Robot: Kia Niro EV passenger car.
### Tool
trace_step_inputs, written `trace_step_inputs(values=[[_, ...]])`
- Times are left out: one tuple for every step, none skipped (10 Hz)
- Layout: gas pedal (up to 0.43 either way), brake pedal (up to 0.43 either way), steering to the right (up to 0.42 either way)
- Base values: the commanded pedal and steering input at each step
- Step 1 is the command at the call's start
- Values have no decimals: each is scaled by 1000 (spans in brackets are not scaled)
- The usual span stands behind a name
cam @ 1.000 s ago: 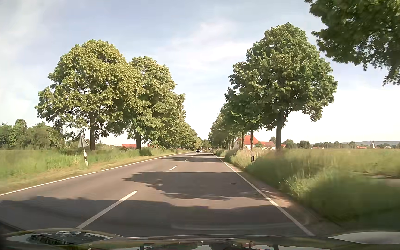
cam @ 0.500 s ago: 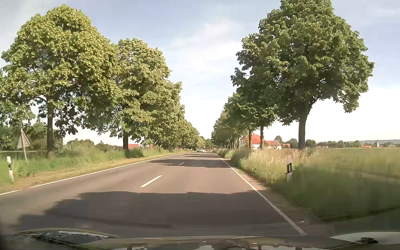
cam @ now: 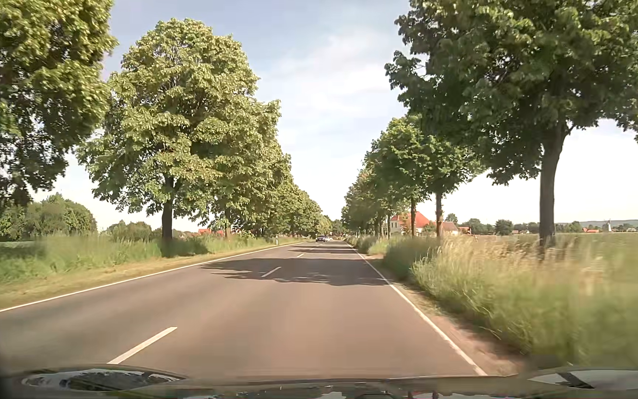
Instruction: Follow the waypoints while adhering to traffic rules and regulations
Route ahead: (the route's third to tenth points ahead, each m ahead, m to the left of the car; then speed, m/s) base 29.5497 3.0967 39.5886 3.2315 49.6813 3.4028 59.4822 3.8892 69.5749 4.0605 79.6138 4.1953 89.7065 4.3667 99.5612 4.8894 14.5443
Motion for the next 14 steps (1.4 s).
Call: trace_step_inputs(values=[[209, 0, -9], [209, 0, -9], [209, 0, -9], [209, 0, -9], [209, 0, -9], [209, 0, -9], [209, 0, -9], [209, 0, -9], [209, 0, -9], [220, 0, -8], [220, 0, -9], [220, 0, -8], [220, 0, -8], [220, 0, -8]])
